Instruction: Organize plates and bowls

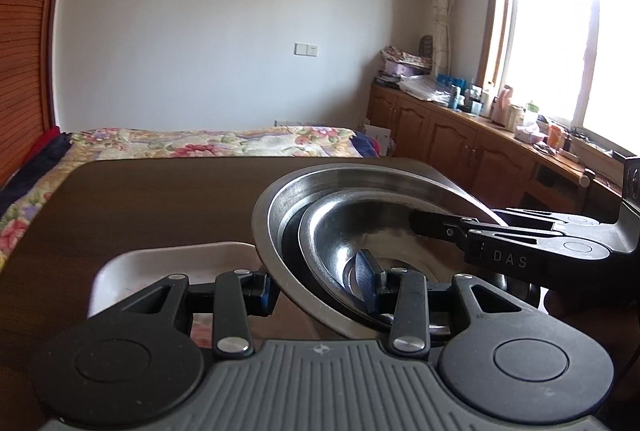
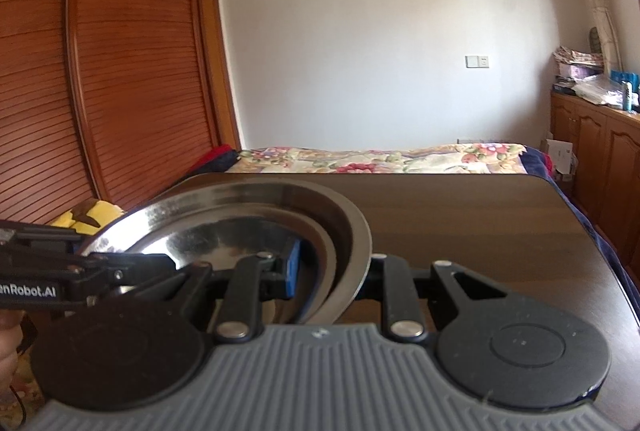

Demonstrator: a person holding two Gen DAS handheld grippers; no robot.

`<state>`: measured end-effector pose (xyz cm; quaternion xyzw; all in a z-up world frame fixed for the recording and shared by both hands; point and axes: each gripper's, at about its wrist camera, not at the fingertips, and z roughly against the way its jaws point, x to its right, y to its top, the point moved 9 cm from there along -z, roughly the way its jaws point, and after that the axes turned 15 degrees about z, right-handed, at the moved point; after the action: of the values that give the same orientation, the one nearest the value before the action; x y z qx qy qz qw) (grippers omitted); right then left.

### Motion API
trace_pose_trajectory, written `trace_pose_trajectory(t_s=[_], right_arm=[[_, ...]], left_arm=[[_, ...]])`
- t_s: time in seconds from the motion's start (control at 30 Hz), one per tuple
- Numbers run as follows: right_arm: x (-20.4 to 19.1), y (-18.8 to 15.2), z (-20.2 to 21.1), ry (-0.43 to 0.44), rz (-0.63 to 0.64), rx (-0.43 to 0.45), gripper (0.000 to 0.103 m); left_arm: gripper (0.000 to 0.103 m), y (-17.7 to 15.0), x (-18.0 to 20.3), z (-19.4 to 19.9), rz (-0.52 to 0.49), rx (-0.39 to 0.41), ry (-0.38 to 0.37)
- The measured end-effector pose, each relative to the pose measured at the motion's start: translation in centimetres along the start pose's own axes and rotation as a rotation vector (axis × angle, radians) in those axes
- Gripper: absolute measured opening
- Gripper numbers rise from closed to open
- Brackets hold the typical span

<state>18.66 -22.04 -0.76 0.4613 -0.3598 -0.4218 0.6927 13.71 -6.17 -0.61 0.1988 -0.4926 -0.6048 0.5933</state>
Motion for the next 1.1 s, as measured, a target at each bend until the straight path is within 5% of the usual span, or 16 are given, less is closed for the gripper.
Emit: trace_pose_trajectory(t_s=[0.5, 1.1], right_arm=[[-5.5, 3.0, -2.3, 0.084, 0.061, -0.006, 0.025], [-9.6, 2.2, -4.8, 0.13, 0.108, -0.063, 0.025]], left_arm=[[0.041, 2.3, -4.8, 2.6, 0.042, 0.053, 0.07], [0.041, 0.8, -9.4, 2.5, 0.102, 0.02, 0.131]])
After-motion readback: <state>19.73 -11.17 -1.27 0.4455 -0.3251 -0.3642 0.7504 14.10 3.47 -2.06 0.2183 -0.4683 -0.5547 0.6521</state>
